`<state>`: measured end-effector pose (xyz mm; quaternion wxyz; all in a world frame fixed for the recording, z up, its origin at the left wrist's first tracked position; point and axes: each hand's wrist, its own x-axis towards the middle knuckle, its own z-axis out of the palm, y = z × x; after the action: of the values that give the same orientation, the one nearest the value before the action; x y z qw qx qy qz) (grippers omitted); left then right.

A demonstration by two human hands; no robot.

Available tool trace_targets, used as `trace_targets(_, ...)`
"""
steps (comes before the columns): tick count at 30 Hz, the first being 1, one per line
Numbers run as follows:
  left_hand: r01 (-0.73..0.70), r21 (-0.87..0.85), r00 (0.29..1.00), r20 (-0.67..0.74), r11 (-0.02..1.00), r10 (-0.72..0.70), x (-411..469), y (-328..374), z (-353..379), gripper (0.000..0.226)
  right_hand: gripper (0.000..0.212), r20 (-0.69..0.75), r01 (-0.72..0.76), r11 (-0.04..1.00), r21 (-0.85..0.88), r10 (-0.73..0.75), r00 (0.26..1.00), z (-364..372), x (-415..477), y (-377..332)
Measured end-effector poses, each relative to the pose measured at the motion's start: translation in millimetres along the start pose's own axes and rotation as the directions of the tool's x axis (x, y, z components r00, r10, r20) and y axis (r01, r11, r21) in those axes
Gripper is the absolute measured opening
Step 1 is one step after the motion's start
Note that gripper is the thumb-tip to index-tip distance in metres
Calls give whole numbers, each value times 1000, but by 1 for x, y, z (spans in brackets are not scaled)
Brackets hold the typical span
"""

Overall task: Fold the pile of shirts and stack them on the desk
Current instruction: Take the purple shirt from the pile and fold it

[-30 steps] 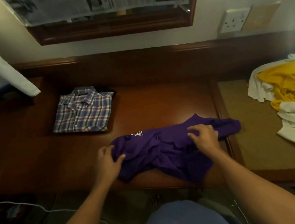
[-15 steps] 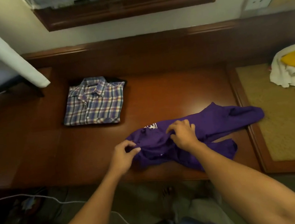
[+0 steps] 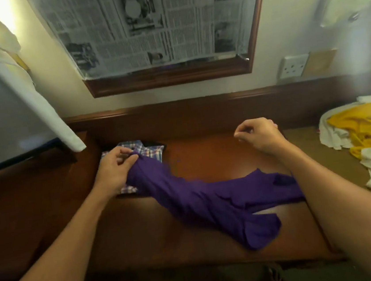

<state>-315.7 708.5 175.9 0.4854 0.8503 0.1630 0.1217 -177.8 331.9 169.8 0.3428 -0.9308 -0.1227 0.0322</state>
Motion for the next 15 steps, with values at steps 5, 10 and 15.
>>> trace_targets(5,-180,49,971,169,982,169,-7,68,21,10,45,178,181,979,91,-195,965,30,-25,-57)
trace_targets(10,-249,85,951,210,965,227,-5,106,31,12,39,237,251,944,212,-299,924,54,-38,-115)
trace_targets(15,-159,83,863,496,984,98,-6,92,25,29,14,187,204,926,317,-272,944,34,-15,-108)
